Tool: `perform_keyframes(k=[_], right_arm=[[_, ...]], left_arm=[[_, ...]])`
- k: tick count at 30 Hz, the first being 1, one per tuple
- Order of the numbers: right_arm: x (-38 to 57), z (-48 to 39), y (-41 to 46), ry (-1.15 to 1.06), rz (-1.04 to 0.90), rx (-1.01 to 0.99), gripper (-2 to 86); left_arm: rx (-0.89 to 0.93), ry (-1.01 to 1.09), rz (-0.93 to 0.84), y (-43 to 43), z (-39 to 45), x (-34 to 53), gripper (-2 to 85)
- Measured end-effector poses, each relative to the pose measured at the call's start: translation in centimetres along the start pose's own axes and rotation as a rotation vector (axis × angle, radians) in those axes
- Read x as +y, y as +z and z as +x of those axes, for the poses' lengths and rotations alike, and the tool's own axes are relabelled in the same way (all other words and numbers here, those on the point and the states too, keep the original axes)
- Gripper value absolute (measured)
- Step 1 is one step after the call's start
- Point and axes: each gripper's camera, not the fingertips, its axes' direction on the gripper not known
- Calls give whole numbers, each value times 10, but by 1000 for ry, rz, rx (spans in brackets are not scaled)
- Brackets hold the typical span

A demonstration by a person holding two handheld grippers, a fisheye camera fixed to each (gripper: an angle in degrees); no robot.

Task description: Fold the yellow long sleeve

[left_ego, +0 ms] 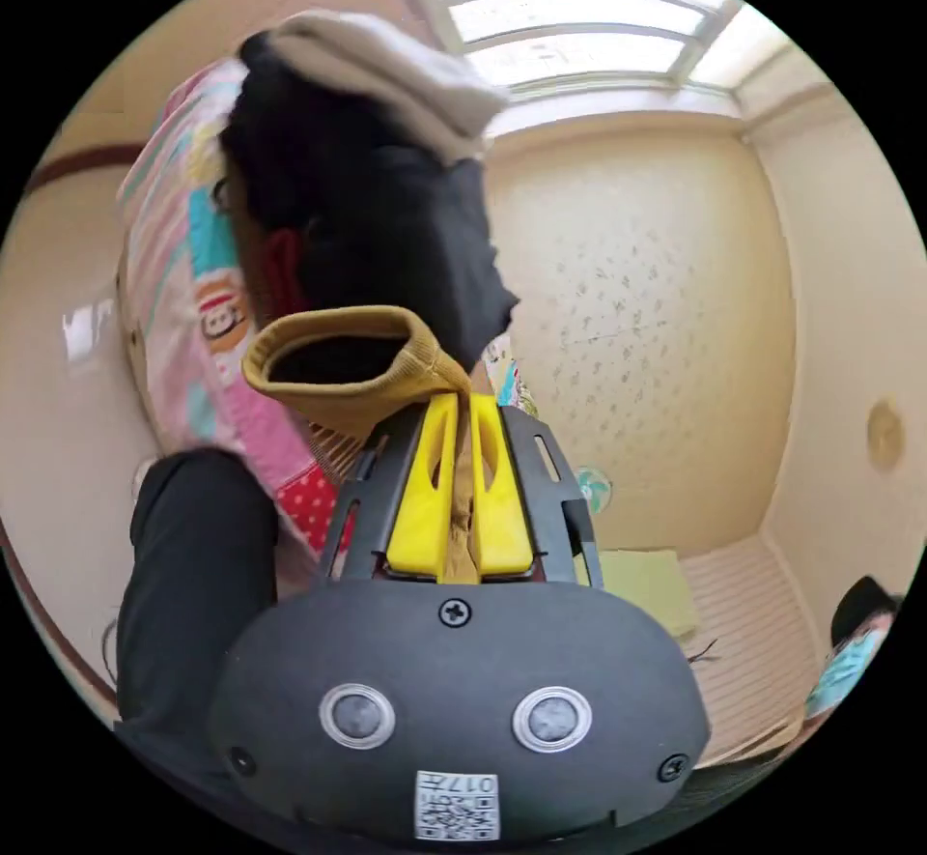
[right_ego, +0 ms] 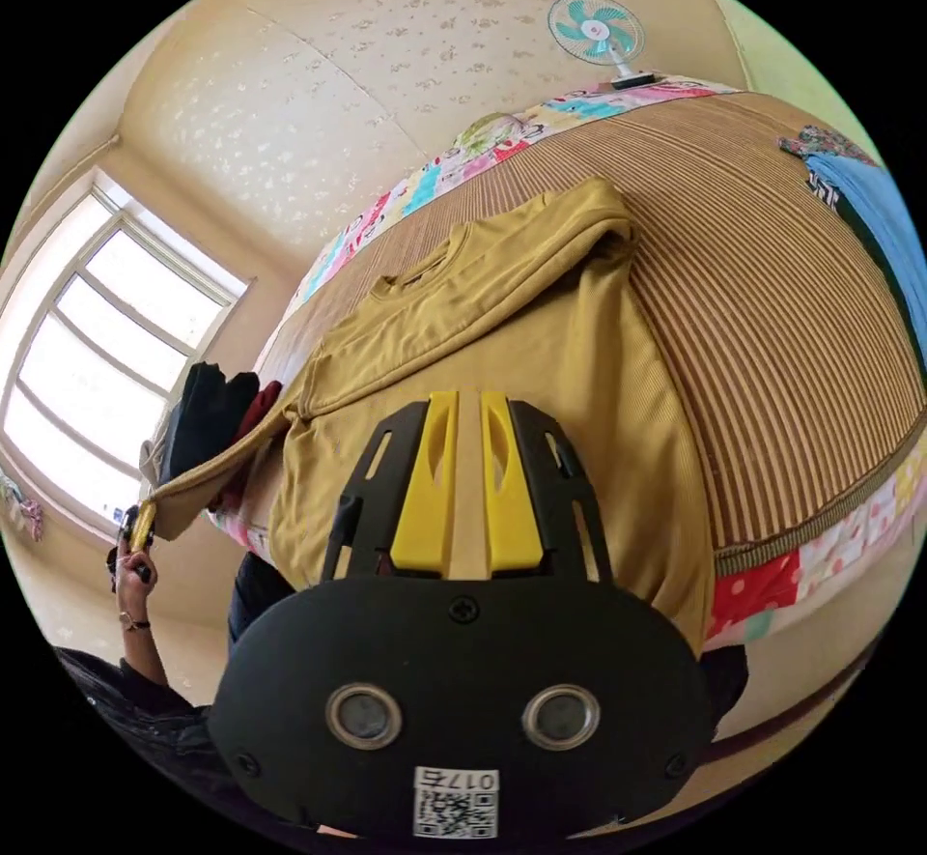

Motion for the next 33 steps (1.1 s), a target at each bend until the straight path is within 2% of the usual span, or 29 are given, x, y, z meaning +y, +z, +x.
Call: perform_keyframes(k=[1, 3, 5, 8, 10, 11, 13, 16, 19, 23, 25, 28, 31, 33], right_arm=[[-1, 5, 8, -7, -20, -2, 12], [9, 26, 6, -23, 82, -161, 10], [9, 39, 3, 14, 86, -249, 9], [8, 37, 0, 0, 88, -244, 8], [7, 29, -3, -28, 90, -200, 9], [7, 25, -5, -42, 91, -185, 10], [6, 26, -8, -43, 88, -202, 13], [2, 34, -17, -1, 53, -270, 23], [3, 30, -51, -3, -32, -280, 57], [36, 35, -143, -28, 103, -209, 90], [48, 50, -175, 15, 116, -142, 109], [60, 78, -201, 35, 18, -73, 136], [64, 94, -200, -16, -120, -192, 146], [63, 94, -192, -125, -218, -316, 148]], left_arm=[[21, 153, 15, 15, 56, 10, 25], [85, 372, 12, 52, 141, 39, 28], [185, 570, -56, 106, 217, 84, 30], [333, 756, -298, 219, 306, 191, 36], [330, 876, -514, 311, 335, 296, 45], [305, 900, -561, 331, 334, 322, 49], [144, 913, -749, 392, 306, 405, 63], [86, 852, -829, 391, 241, 445, 75], [-25, 821, -836, 353, 173, 441, 93], [-174, 771, -776, 281, 97, 410, 120], [-209, 752, -828, 246, 53, 399, 127], [-246, 708, -976, 235, 5, 401, 141], [-208, 735, -1141, 251, -23, 418, 162], [-206, 774, -1226, 270, -35, 433, 171]])
